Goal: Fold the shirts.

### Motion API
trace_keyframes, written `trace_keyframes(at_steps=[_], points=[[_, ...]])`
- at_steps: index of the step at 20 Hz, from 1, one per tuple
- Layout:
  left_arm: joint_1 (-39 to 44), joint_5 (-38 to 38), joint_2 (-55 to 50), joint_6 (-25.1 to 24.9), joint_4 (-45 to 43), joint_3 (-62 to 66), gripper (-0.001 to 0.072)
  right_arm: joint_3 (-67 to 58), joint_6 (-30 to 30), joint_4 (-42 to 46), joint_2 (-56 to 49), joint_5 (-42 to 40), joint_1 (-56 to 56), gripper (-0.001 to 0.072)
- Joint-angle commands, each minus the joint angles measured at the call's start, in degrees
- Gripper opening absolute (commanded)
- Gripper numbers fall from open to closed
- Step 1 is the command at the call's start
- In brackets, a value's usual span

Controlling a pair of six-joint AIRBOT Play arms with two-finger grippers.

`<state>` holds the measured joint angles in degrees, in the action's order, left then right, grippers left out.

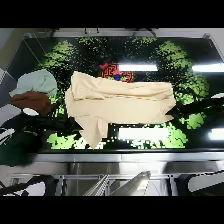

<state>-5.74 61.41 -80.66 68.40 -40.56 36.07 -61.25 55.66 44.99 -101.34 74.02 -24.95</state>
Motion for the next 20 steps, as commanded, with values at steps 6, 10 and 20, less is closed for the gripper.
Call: trace_keyframes(at_steps=[6,10,20], points=[[4.28,4.72,-6.49,-4.5,3.15,8.57,0.002,-0.42,-1.27,0.0,0.28,3.06,-1.7,0.0022],[-2.01,11.13,1.11,-3.82,0.15,9.79,0.002,-2.56,-1.25,-0.28,1.9,10.67,-8.35,0.0022],[-12.22,14.32,11.34,-6.34,4.31,10.05,0.0021,-2.56,-4.44,-17.33,2.89,20.76,-11.39,0.0022]])
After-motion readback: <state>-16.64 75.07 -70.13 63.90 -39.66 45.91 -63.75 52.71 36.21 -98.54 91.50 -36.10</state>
